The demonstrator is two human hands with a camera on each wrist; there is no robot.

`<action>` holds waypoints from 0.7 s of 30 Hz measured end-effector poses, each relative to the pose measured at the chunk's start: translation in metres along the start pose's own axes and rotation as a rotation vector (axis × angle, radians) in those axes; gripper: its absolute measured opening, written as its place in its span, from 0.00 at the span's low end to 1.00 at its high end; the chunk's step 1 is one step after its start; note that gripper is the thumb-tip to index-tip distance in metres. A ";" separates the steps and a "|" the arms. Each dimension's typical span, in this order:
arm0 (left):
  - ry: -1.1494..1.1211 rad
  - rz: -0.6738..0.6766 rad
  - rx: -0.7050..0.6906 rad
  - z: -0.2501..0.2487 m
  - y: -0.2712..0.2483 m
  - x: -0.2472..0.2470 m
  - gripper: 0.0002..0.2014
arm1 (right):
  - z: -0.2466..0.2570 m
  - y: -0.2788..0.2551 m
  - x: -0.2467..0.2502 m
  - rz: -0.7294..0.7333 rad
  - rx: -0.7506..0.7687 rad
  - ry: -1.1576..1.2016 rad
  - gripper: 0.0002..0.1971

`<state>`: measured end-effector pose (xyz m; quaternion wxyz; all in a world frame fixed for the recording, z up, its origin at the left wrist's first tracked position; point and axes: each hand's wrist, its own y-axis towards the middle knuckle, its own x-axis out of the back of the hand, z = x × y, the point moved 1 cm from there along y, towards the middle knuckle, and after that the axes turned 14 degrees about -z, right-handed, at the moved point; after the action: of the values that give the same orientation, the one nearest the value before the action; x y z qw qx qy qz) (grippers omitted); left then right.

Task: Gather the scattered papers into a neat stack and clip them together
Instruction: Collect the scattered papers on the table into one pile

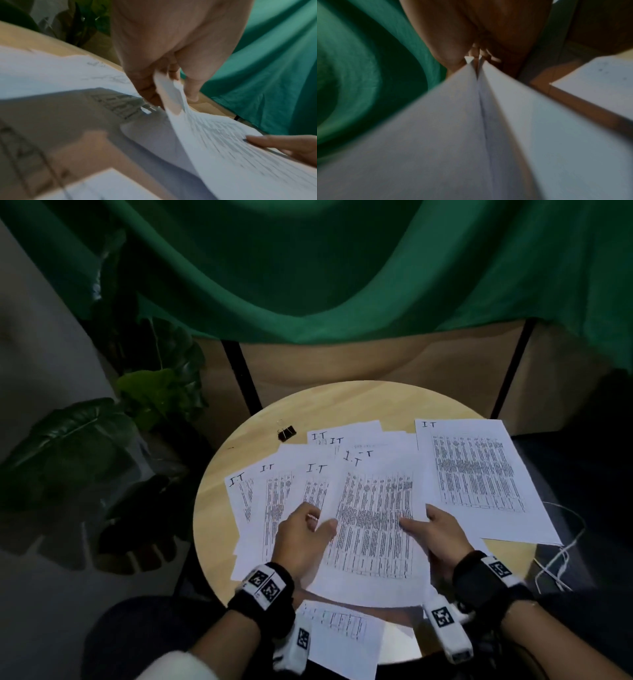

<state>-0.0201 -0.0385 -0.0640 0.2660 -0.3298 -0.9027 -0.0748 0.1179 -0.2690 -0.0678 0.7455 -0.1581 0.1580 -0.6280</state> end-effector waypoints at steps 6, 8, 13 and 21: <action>0.712 -0.096 0.119 0.010 0.022 0.036 0.55 | -0.003 0.020 0.014 -0.056 0.023 0.014 0.11; 0.770 -0.087 0.145 0.011 0.030 0.043 0.58 | 0.002 0.013 0.013 -0.011 0.029 0.055 0.14; 0.450 -0.047 0.348 0.025 0.048 0.055 0.57 | 0.017 -0.020 0.006 0.058 0.002 0.150 0.29; 0.516 -0.423 -0.115 -0.021 0.045 0.113 0.13 | -0.005 -0.020 0.001 0.084 0.150 -0.040 0.41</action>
<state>-0.0551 0.0524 0.0114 0.4452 -0.1200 -0.8484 -0.2601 0.0982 -0.2739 -0.0637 0.7838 -0.1076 0.1021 -0.6030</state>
